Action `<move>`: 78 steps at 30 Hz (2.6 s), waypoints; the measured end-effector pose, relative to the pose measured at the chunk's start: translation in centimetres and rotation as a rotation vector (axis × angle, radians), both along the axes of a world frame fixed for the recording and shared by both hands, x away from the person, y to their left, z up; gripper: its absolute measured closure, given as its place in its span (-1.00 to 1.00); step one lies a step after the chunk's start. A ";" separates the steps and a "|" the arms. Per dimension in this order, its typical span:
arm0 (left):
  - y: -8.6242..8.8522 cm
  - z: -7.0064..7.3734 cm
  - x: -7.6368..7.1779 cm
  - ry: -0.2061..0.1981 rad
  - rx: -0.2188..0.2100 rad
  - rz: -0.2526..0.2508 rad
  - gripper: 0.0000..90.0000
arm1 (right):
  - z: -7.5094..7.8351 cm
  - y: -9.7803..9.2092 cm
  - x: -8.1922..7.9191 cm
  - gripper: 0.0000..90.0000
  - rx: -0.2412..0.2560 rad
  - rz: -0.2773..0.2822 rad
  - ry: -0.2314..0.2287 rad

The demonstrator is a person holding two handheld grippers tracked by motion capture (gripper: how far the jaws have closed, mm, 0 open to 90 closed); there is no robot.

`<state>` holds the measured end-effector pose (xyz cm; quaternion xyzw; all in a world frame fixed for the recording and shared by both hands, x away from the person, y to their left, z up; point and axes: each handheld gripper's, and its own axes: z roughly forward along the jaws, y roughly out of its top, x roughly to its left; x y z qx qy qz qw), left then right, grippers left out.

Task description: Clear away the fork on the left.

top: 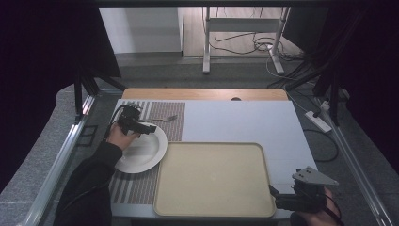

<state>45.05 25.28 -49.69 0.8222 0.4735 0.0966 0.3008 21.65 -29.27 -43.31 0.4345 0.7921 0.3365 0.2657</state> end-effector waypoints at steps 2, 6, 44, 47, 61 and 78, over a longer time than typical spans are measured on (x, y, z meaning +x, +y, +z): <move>-0.1 -0.1 0.5 0.007 0.006 0.000 -1.00 | 0.0 0.0 0.0 -1.00 -0.001 0.001 0.000; -0.3 -0.3 1.5 0.014 0.015 -0.006 -1.00 | 0.0 0.0 0.0 -1.00 0.001 0.000 0.001; 2.9 -2.0 6.4 0.212 0.148 0.057 0.97 | 0.0 -0.1 -0.1 -1.00 0.006 0.003 -0.001; 2.8 -1.9 6.1 0.231 0.155 0.014 0.97 | 0.0 -0.1 -0.1 -1.00 0.005 0.003 -0.001; 2.7 -1.2 6.0 0.160 0.154 -0.015 0.76 | 0.0 -0.1 -0.1 -1.00 0.003 0.004 -0.002; -1.5 -1.9 7.6 0.172 0.141 -0.044 -1.00 | 0.0 -0.1 -0.1 -1.00 0.005 0.006 0.000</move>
